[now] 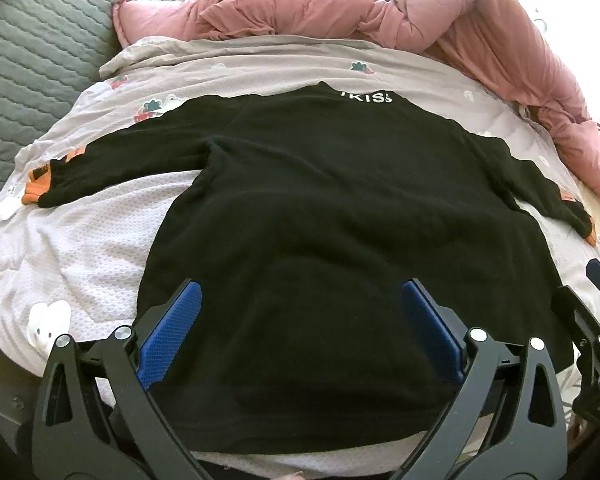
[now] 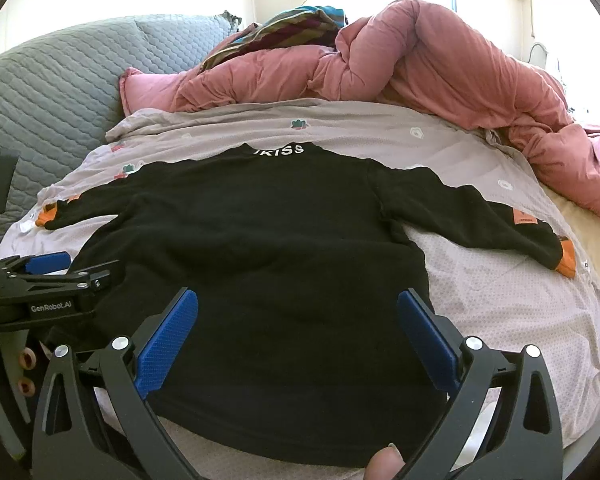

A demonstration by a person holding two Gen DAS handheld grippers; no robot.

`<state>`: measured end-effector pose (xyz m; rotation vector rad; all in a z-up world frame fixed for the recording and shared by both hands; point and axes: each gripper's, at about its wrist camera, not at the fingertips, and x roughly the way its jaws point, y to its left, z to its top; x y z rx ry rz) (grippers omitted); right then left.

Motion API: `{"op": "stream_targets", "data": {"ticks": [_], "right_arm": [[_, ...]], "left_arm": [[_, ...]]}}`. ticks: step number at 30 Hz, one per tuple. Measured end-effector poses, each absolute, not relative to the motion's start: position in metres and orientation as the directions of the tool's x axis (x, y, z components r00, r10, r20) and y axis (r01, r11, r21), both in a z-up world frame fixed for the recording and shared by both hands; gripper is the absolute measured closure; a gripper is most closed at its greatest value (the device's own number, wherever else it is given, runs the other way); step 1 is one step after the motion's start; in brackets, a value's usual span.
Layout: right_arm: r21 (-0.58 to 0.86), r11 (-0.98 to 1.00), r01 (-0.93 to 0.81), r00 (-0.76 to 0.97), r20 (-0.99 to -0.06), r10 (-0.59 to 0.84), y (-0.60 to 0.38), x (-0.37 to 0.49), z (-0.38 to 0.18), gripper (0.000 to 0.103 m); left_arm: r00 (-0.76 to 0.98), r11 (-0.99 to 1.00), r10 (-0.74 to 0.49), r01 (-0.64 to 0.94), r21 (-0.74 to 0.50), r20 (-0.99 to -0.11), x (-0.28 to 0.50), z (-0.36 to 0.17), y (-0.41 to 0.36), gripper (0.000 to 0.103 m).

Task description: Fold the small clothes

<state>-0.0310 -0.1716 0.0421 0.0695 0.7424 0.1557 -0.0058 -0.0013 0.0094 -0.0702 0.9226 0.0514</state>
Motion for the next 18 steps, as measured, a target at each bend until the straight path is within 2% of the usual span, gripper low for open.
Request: {"op": "stream_targets", "data": {"ticks": [18], "right_arm": [[0.115,0.987,-0.115,0.726,-0.668,0.162,-0.1722,-0.0315,0.041,0.004]], "left_arm": [[0.606,0.997,0.021,-0.076,-0.032,-0.796,-0.0071,0.0091,-0.0004,0.009]]}}
